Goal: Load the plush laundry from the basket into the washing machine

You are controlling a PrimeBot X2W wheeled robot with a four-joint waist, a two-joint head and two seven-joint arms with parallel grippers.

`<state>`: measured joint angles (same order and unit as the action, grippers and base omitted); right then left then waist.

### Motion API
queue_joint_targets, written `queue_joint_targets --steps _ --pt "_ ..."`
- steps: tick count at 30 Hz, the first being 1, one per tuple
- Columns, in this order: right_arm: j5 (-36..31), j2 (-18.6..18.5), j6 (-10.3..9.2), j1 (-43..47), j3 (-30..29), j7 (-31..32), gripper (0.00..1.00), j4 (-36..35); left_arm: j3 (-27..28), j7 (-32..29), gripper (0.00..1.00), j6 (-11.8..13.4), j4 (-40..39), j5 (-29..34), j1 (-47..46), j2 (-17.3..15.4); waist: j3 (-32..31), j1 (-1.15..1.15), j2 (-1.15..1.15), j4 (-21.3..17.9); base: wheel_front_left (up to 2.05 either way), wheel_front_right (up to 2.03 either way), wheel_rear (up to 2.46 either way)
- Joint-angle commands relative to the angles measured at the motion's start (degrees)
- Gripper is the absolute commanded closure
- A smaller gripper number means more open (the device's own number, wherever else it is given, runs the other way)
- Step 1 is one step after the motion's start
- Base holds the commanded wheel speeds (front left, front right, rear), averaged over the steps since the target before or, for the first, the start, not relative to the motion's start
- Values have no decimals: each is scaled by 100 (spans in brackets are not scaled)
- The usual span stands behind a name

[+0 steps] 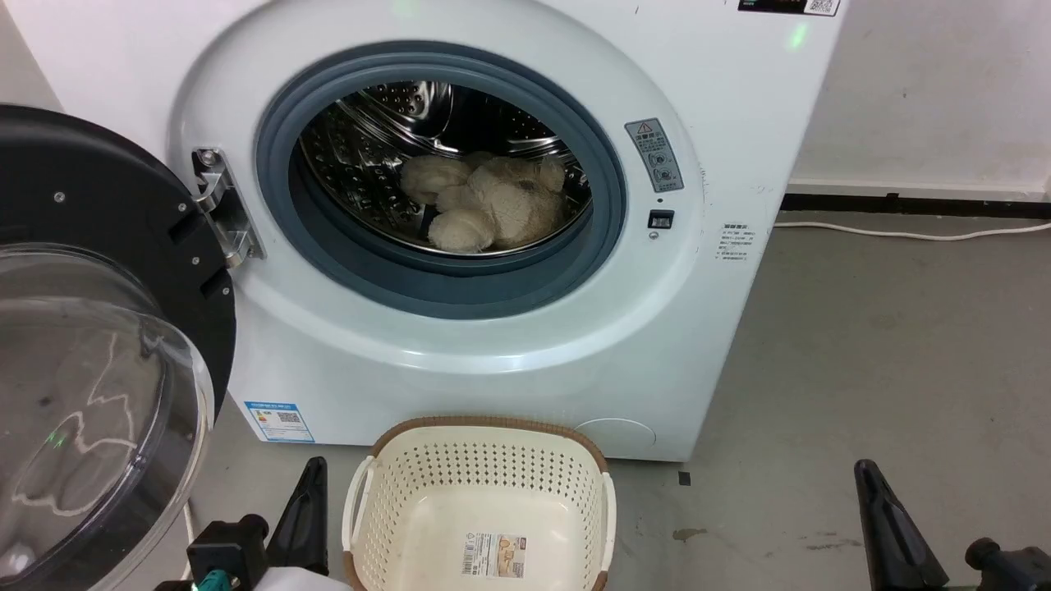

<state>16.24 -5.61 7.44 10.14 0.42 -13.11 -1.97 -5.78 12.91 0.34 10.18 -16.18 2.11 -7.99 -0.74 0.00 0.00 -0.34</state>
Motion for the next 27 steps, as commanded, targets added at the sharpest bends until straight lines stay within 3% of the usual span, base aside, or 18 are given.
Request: queue_joint_targets --steps 1,27 --pt "-57 20 1 -121 -4 40 100 21 38 -28 100 -6 -47 83 -28 23 1 0 0 0 0 0 0" --pt "-435 81 2 -336 -13 347 100 63 168 -333 100 -12 -281 453 -72 141 19 0 0 9 0 0 0"
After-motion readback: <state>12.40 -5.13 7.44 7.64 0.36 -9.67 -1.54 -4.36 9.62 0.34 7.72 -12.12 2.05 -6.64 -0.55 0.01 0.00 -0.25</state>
